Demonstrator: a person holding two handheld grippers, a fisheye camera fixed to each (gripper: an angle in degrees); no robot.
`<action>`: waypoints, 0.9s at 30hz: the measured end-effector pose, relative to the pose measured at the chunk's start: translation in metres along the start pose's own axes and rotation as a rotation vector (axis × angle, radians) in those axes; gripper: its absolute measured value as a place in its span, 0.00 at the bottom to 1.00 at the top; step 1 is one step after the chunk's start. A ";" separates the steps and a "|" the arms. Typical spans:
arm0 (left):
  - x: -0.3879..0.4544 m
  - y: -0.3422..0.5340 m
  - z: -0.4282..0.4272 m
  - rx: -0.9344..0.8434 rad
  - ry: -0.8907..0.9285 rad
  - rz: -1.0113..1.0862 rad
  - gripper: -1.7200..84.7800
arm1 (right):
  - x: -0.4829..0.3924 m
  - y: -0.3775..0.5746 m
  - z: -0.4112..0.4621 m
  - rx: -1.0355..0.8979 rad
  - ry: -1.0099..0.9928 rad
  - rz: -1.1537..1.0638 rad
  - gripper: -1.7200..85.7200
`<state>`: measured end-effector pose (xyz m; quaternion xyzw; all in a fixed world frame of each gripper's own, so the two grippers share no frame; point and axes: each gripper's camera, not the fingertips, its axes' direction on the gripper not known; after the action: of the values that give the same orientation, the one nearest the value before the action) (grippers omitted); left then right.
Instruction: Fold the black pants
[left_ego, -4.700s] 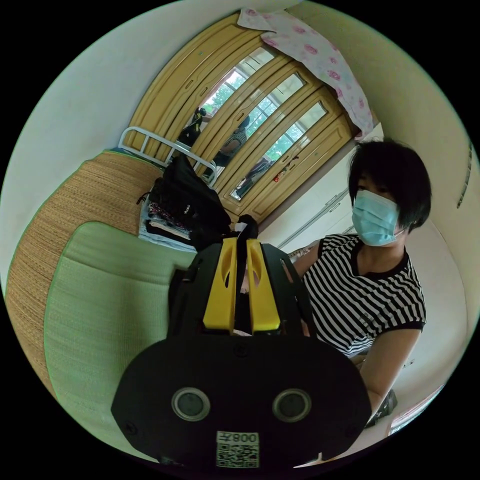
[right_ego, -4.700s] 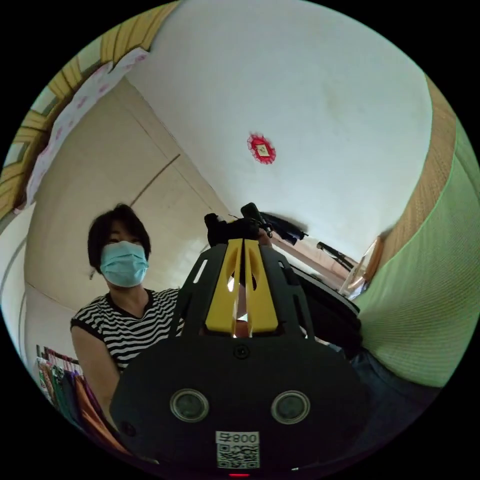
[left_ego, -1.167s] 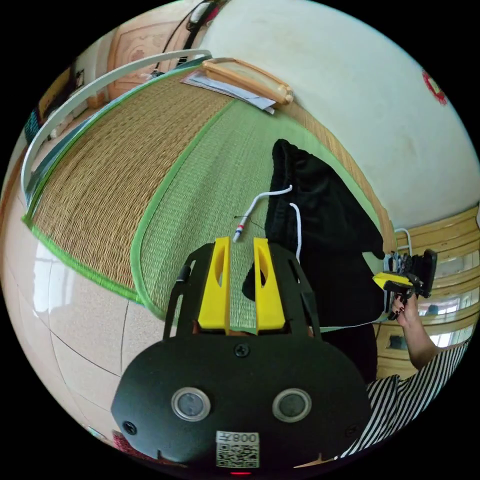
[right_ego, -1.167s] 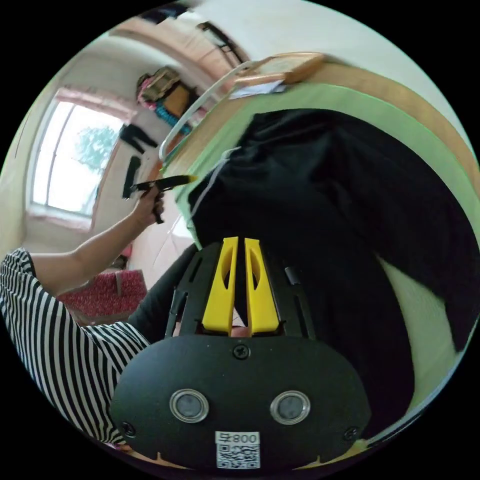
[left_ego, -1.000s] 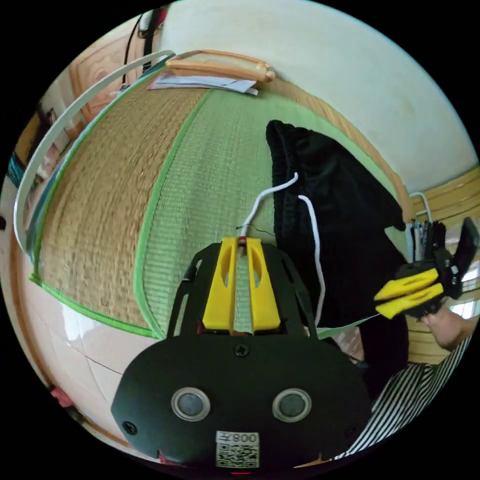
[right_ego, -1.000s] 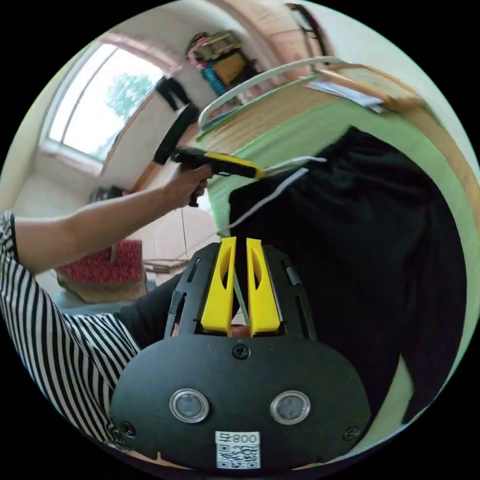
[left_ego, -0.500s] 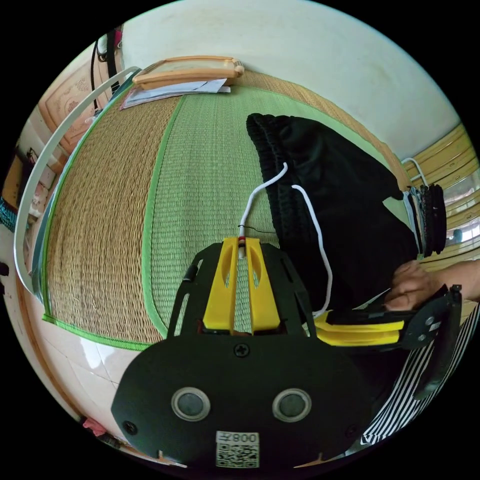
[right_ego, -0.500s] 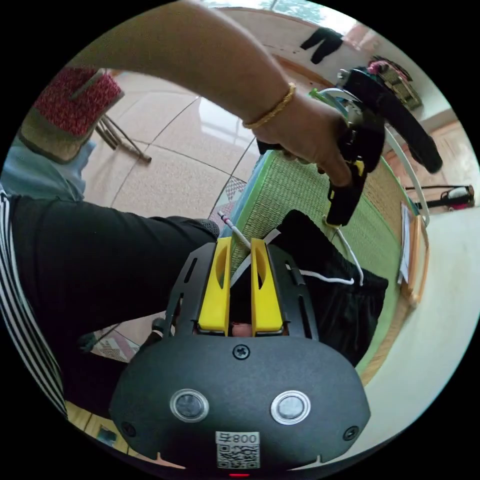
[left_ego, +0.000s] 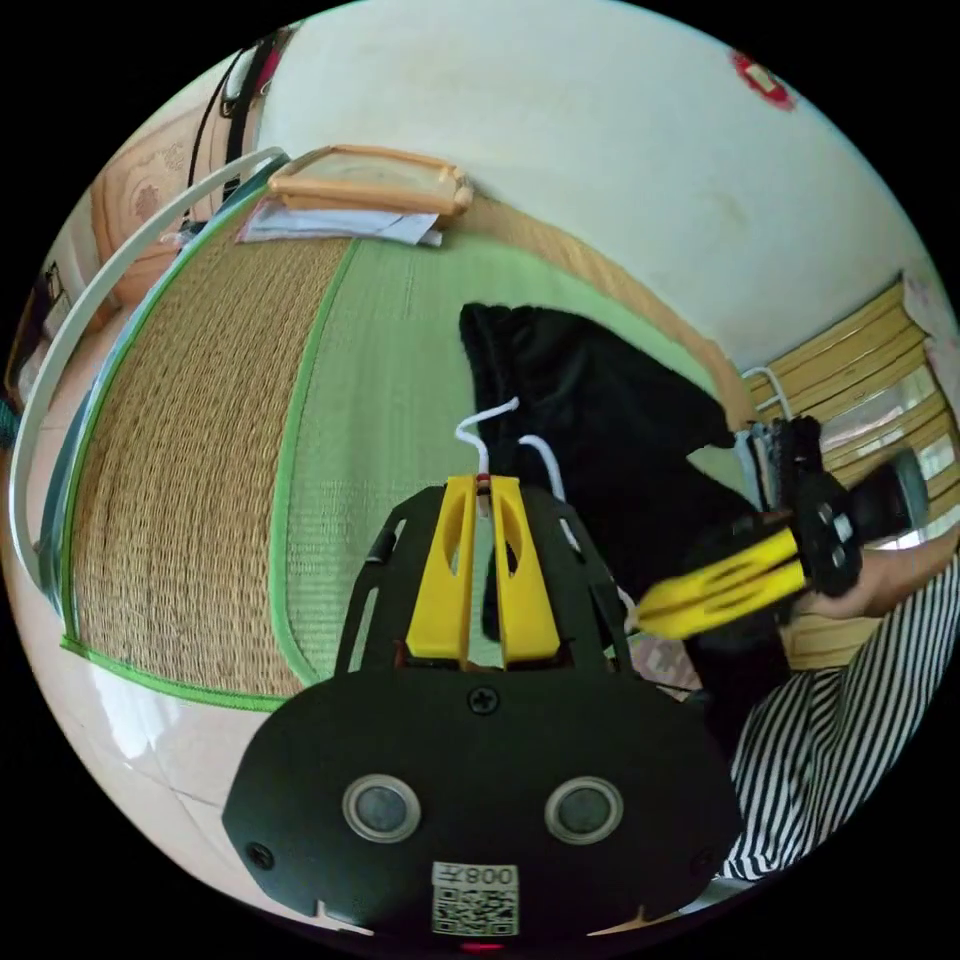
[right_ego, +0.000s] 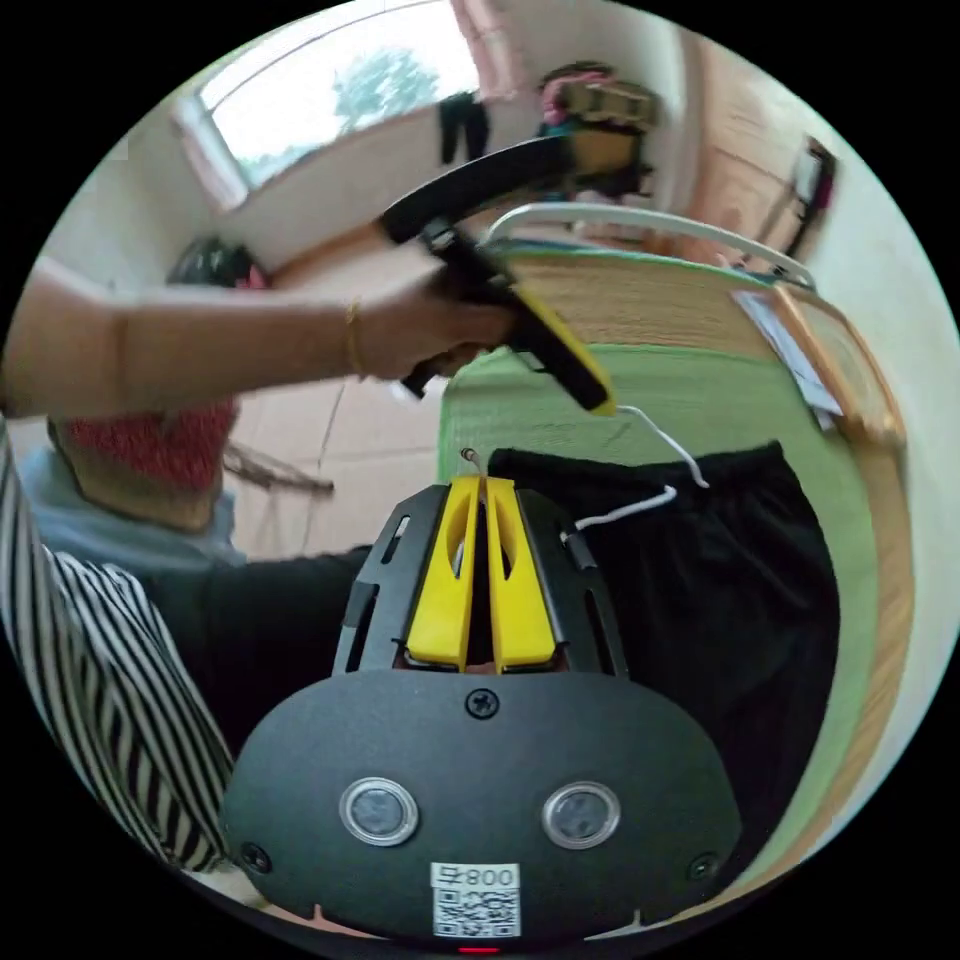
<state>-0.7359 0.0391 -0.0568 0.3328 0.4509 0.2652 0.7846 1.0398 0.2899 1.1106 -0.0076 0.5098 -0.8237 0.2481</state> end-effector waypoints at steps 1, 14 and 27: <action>0.003 -0.006 -0.001 0.038 0.047 0.024 0.05 | 0.026 0.007 -0.025 0.075 -0.028 0.109 0.03; -0.014 -0.021 0.162 -0.133 0.167 0.154 0.11 | 0.163 0.164 -0.118 0.158 -0.048 0.837 0.04; -0.131 0.008 0.311 -0.242 -0.032 0.123 0.07 | 0.104 0.141 -0.148 -0.087 0.114 0.734 0.02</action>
<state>-0.5216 -0.1381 0.1342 0.2669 0.3817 0.3597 0.8085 0.9657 0.3198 0.8958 0.2111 0.5262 -0.6565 0.4975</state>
